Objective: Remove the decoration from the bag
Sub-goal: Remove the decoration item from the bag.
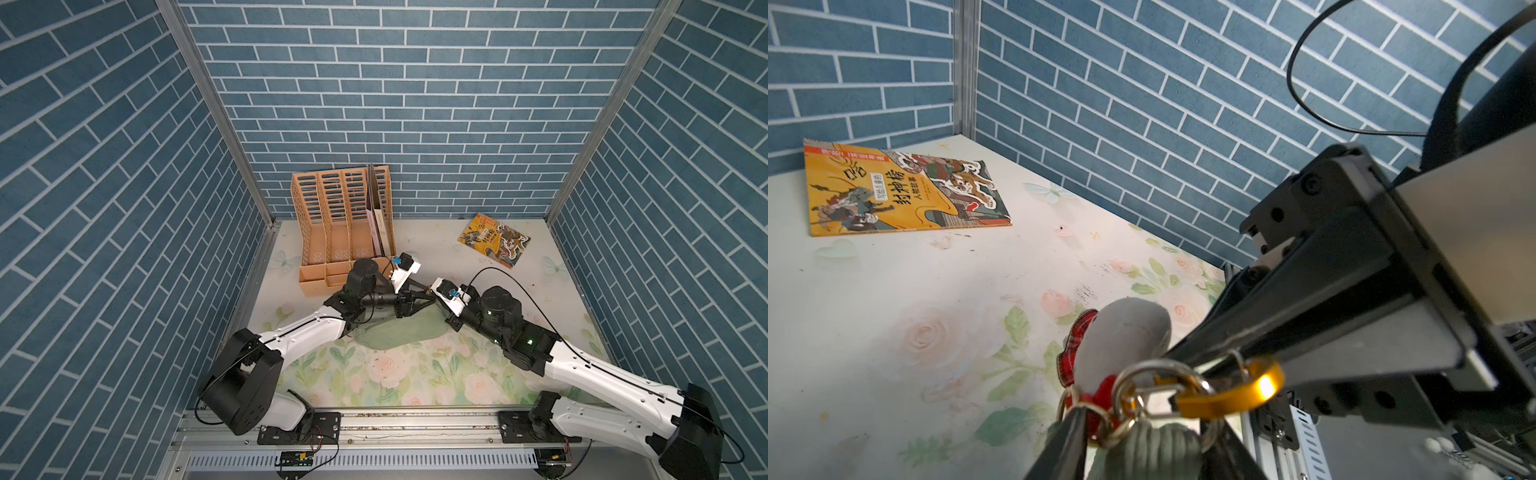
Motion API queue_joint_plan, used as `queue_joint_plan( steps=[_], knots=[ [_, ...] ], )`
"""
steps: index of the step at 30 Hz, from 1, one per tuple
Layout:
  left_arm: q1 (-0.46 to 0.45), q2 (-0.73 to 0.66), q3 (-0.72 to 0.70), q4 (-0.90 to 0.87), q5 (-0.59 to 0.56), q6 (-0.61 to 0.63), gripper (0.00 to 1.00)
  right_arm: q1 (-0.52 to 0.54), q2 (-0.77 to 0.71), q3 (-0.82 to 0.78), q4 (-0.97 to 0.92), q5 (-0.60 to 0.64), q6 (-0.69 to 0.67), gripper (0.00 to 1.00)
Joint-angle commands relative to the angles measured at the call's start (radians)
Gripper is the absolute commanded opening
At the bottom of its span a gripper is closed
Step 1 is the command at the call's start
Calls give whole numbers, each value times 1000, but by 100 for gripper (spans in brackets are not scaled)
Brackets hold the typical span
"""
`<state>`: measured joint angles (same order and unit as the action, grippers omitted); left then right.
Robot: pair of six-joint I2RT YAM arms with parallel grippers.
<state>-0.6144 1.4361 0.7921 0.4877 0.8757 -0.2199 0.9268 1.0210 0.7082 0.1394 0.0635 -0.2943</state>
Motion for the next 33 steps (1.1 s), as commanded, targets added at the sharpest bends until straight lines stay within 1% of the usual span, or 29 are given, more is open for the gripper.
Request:
queue_joint_plan(
  steps=[1,6,10,13,16,19,22,25,28,30,33],
  knots=[
    [-5,-12,4,21,-21,13,36,-4,4,41,-7,2,-17,0],
    [-3,-30,8,-12,-69,43,22,-8,-9,35,-63,35,-16,0],
    [-3,-36,20,-6,-95,27,13,-8,-17,28,-99,62,2,0],
    [-3,-48,24,12,-129,7,7,-8,-18,35,-114,86,49,0],
    [-7,-71,21,24,-197,4,2,2,-6,64,-149,98,124,0],
    [-14,-103,-1,59,-262,4,0,12,26,104,-214,163,206,0],
    [-34,-131,-18,86,-333,18,0,16,64,139,-276,199,267,0],
    [-62,-145,-13,79,-388,53,0,27,91,161,-290,229,321,0],
    [-79,-154,-15,90,-417,69,0,54,111,179,-276,272,343,0],
    [-80,-159,-21,101,-439,77,0,71,116,181,-251,279,350,0],
    [-81,-163,-19,89,-454,94,0,95,126,193,-237,305,341,0]
  ],
)
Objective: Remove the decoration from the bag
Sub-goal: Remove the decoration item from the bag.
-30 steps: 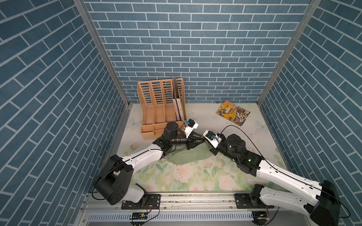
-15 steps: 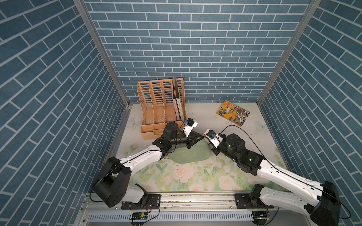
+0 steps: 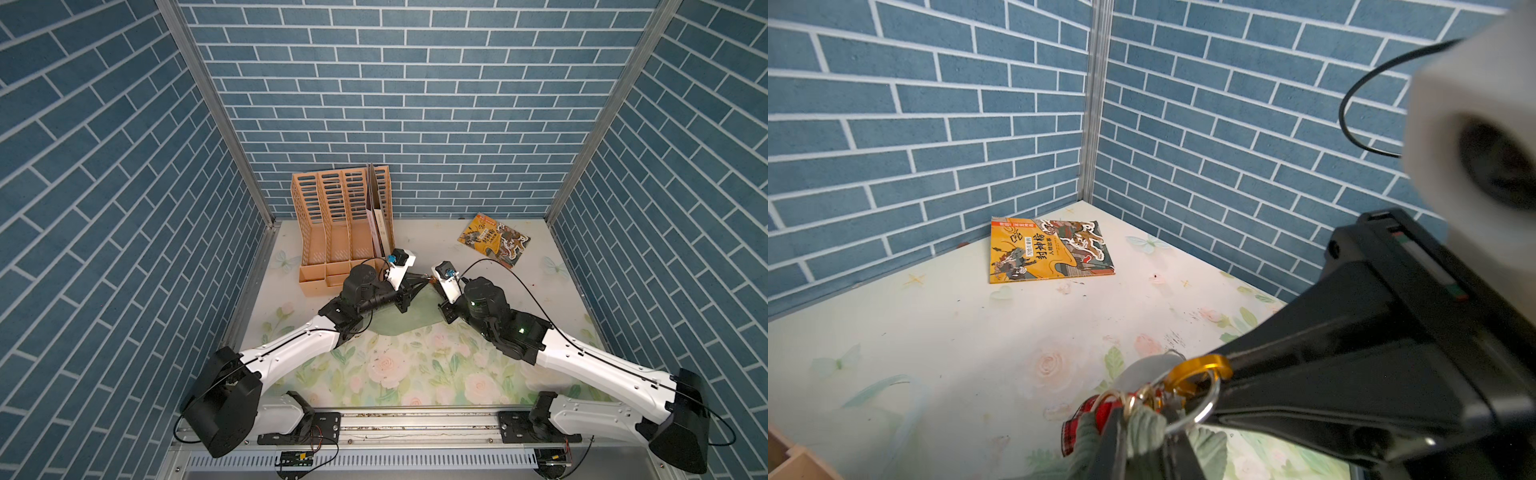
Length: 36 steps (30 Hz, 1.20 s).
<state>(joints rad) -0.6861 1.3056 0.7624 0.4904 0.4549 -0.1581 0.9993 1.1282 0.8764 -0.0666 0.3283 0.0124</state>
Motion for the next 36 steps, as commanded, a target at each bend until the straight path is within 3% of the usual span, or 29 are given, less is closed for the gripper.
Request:
queue_joint_plan(
  steps=[1,7,10,15,19,25,30,36],
  knots=[
    [-9,-32,14,80,-28,36,0,24,26,33,-44,73,24,0],
    [-11,-27,24,41,17,36,1,21,21,59,-108,285,-143,0],
    [-14,-34,7,62,6,29,1,21,17,87,-128,293,-173,0],
    [-18,-35,-22,138,-12,1,0,42,34,114,-134,97,-45,5],
    [-20,-36,-37,163,-9,2,0,66,59,104,-119,59,24,10],
    [-16,-57,-77,178,-16,83,0,61,10,67,-30,-309,102,30],
    [32,-60,-117,283,34,76,0,-38,-53,19,24,-559,158,44],
    [70,-61,-142,320,178,166,0,-232,-133,3,45,-754,187,46]
  ],
)
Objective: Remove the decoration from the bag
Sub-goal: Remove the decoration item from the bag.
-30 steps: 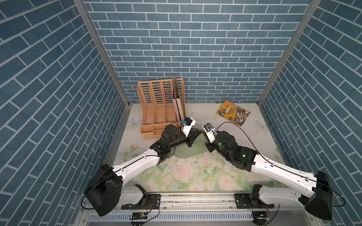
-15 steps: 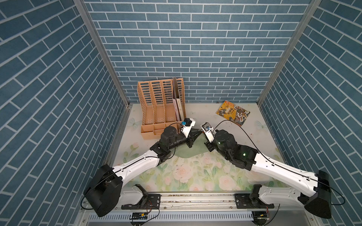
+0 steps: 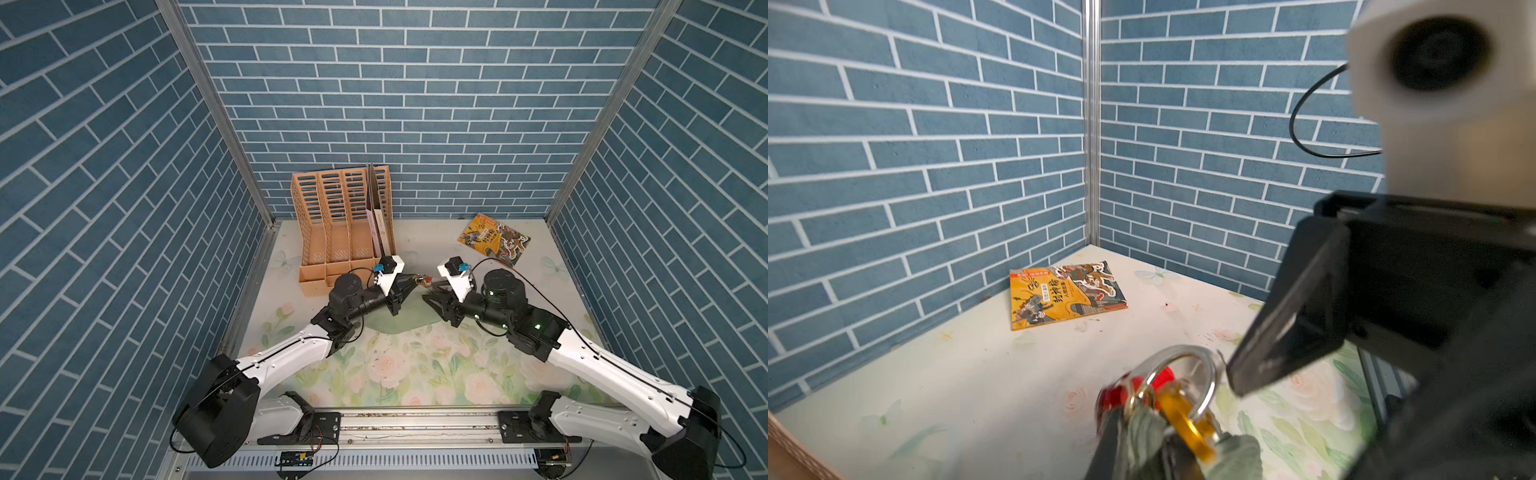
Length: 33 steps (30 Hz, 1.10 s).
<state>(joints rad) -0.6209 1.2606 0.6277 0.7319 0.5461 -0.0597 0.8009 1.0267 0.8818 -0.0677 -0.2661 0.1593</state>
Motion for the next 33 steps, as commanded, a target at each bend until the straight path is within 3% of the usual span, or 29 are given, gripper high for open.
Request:
queue_joint_plan(
  steps=[1,5,12,18,33],
  knots=[
    [8,-13,-6,79,101,77,0,-44,-34,1,44,-166,38,46],
    [14,-9,-5,96,141,105,0,-87,-57,-11,60,-180,18,47],
    [15,-3,32,67,205,116,0,-98,-95,-135,143,-195,-190,41],
    [12,-15,29,68,215,90,0,-65,-75,-193,259,-180,-210,42],
    [-7,-19,23,51,212,91,0,-29,13,-154,302,-203,-249,45]
  ],
)
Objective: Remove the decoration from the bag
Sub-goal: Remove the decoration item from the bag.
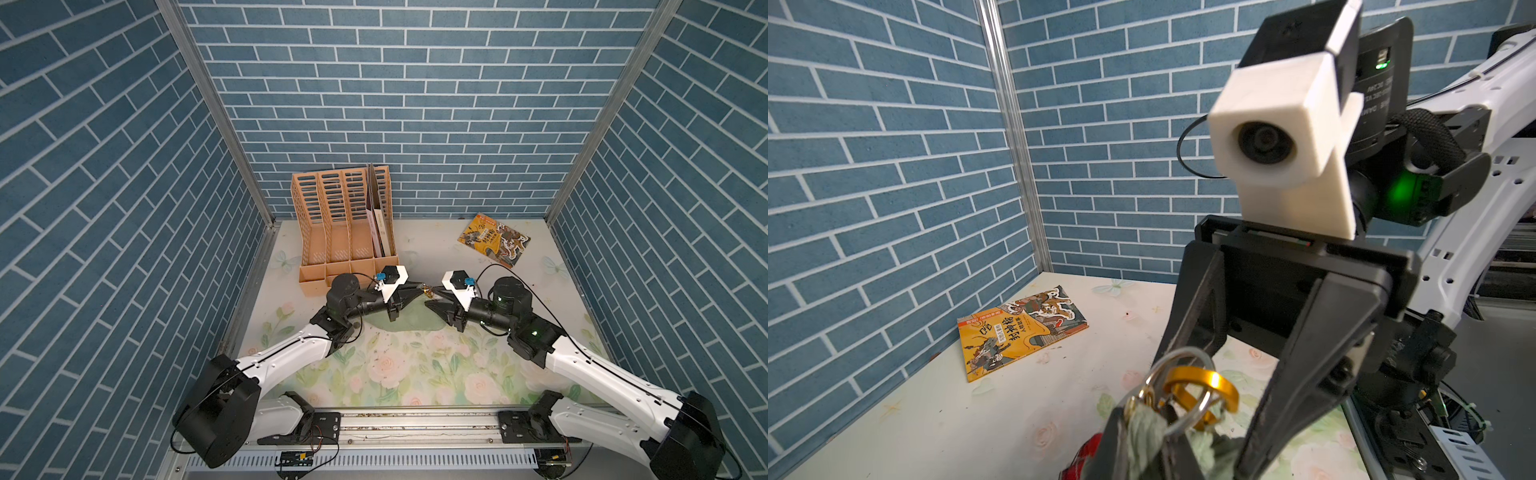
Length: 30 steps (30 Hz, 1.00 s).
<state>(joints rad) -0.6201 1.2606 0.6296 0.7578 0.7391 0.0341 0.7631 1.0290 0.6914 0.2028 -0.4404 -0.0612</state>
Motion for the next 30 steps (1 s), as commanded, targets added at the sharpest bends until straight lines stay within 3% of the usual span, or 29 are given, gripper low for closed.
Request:
queue_joint_plan(
  steps=[1,8,14,17,21,25,27,30],
  knots=[
    [-8,-19,18,23,19,-2,0,8,10,38,36,-34,-26,45],
    [-8,-22,8,26,9,4,0,7,11,53,21,-68,-19,43],
    [-6,-31,11,23,-33,28,0,5,-24,75,-107,-37,-53,38],
    [-8,-22,24,37,-28,22,0,5,-37,85,-177,65,-72,32],
    [-7,-13,38,37,-2,6,0,7,-44,106,-246,301,-100,13],
    [-8,-8,61,-25,-24,15,6,24,-63,135,-278,358,-112,8],
    [-9,0,80,-62,-51,15,13,50,-63,159,-311,430,-123,6],
    [-23,15,106,-112,-110,9,15,108,-32,222,-390,560,-154,3]
  ],
)
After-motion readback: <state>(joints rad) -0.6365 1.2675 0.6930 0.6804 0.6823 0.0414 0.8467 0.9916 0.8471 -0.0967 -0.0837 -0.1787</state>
